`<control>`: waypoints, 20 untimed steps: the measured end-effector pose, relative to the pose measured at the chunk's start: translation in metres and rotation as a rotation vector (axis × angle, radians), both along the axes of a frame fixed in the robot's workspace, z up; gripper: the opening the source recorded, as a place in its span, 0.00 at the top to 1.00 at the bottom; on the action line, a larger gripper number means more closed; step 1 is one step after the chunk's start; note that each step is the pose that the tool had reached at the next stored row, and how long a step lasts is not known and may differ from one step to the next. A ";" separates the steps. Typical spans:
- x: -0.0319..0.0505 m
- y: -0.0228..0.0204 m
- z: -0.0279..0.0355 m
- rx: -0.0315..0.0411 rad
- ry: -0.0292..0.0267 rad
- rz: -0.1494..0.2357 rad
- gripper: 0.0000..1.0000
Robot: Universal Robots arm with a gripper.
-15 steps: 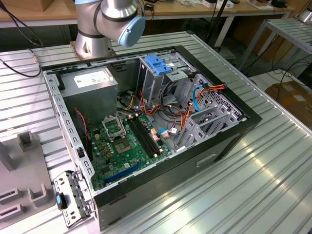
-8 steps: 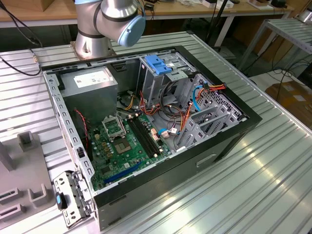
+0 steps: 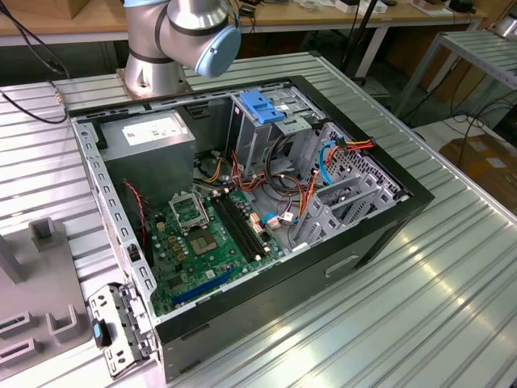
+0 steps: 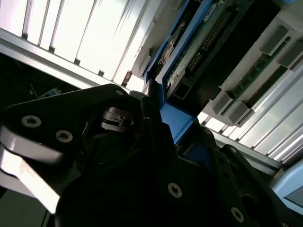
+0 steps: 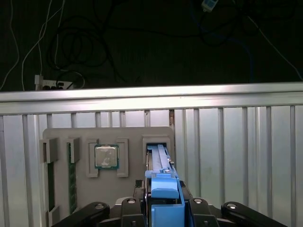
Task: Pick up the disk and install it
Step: 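Pick up the disk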
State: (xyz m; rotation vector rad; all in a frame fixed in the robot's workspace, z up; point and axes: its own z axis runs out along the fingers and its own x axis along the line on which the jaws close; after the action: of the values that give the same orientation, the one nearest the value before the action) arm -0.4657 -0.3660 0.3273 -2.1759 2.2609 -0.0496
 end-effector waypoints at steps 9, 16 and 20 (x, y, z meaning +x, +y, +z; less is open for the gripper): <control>0.0000 0.0000 0.0114 0.0002 0.0000 0.000 0.63; 0.0000 0.0000 0.0191 0.0005 0.0000 0.000 0.63; 0.0000 0.0000 0.0253 0.0008 0.0000 0.000 0.63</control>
State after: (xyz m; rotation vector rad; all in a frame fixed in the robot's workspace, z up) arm -0.4657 -0.3660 0.3526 -2.1755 2.2606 -0.0488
